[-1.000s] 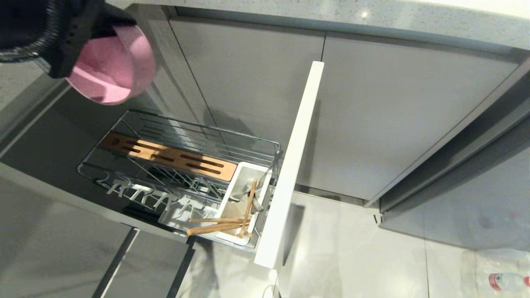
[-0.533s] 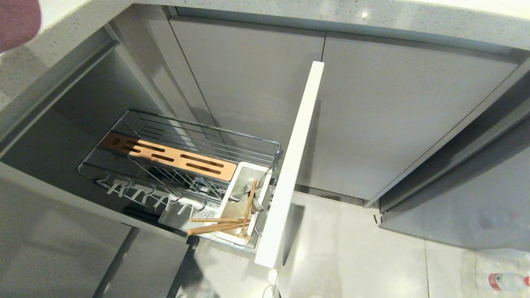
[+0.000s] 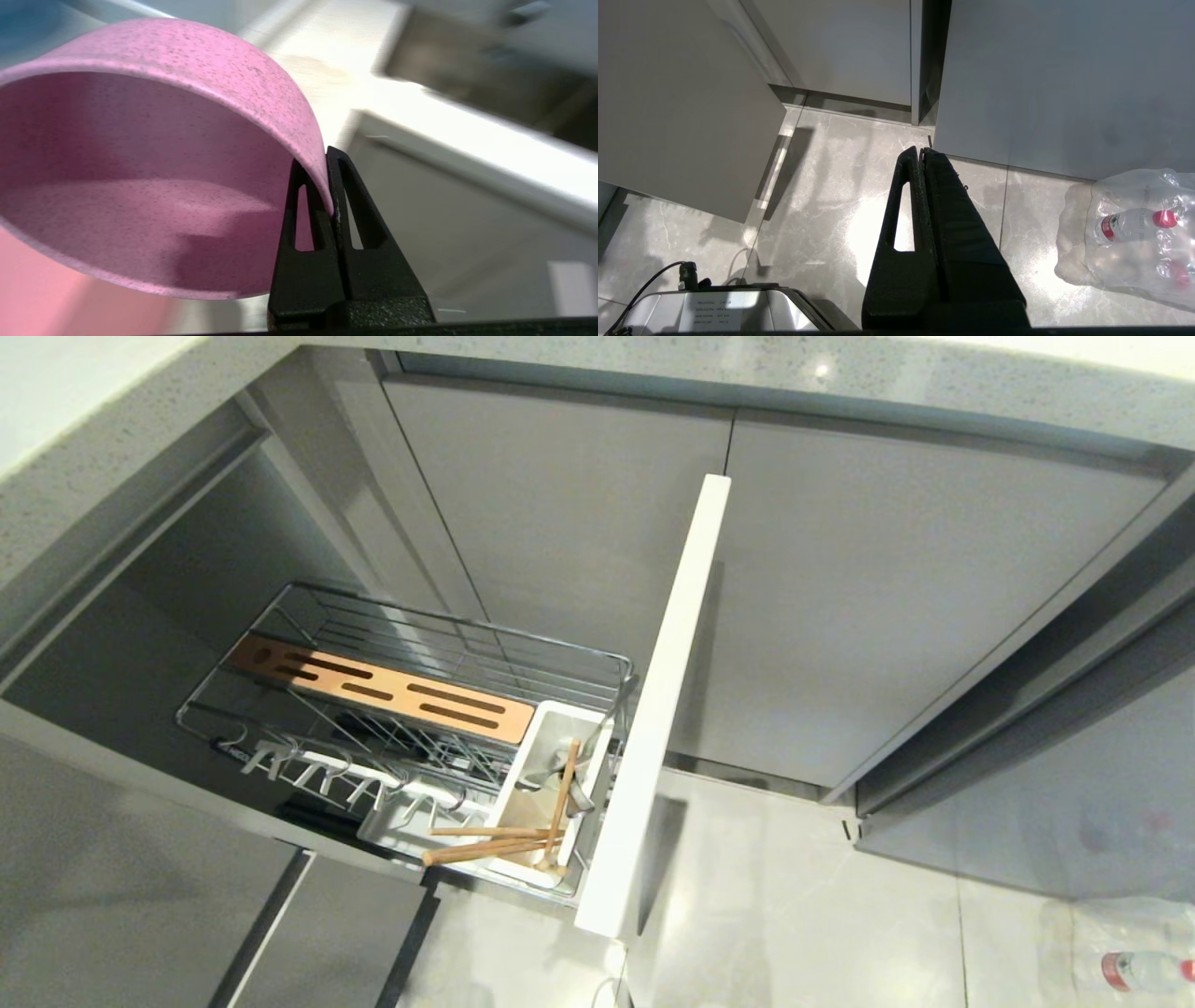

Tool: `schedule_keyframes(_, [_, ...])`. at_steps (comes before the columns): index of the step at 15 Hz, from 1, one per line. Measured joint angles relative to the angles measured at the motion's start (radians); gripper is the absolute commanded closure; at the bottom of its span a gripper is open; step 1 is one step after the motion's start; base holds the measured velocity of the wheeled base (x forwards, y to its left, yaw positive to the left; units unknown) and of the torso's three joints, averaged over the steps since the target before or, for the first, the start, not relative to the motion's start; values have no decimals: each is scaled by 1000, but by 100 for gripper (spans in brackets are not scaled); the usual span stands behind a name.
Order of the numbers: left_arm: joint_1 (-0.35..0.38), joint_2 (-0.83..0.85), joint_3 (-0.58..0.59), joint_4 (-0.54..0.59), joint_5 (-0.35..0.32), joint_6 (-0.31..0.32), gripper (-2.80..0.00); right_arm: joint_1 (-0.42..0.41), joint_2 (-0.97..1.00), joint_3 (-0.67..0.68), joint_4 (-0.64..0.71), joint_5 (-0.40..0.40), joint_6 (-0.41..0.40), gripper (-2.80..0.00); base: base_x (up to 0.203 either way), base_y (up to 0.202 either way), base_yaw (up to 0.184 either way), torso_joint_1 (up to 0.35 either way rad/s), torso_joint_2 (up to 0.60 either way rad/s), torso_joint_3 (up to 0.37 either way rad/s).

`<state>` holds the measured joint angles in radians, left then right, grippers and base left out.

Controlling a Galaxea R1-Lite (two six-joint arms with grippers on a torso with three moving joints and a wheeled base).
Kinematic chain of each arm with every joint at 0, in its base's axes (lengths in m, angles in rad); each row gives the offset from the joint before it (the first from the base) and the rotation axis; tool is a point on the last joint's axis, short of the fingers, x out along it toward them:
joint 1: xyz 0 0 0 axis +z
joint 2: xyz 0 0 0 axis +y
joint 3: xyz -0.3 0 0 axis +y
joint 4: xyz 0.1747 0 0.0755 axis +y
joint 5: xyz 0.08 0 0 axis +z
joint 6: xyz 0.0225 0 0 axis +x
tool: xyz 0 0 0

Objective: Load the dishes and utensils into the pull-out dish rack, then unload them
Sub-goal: Take the bowl out of the cupboard

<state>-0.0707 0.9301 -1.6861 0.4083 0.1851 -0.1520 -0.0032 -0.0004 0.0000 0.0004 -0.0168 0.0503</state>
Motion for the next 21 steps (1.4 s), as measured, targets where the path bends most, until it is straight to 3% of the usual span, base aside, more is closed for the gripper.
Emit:
schedule_keyframes(2, [193,-22,-6,36,-57,109,0,0,0,0,0,0,0,0,0,0,0,0,0,0])
schedule_keyframes(5, [460,-33,3,70,-82,234,0,0,0,0,0,0,0,0,0,0,0,0,0,0])
schedule_keyframes(9, [706,27,3,153,-78,366,0,0,0,0,0,0,0,0,0,0,0,0,0,0])
schedule_keyframes(11, [796,87,-40,274,-76,441,0,0,0,0,0,0,0,0,0,0,0,0,0,0])
schedule_keyframes(14, [858,187,-137,440,-96,481,0,0,0,0,0,0,0,0,0,0,0,0,0,0])
schedule_keyframes(21, [871,288,-199,560,-192,436,0,0,0,0,0,0,0,0,0,0,0,0,0,0])
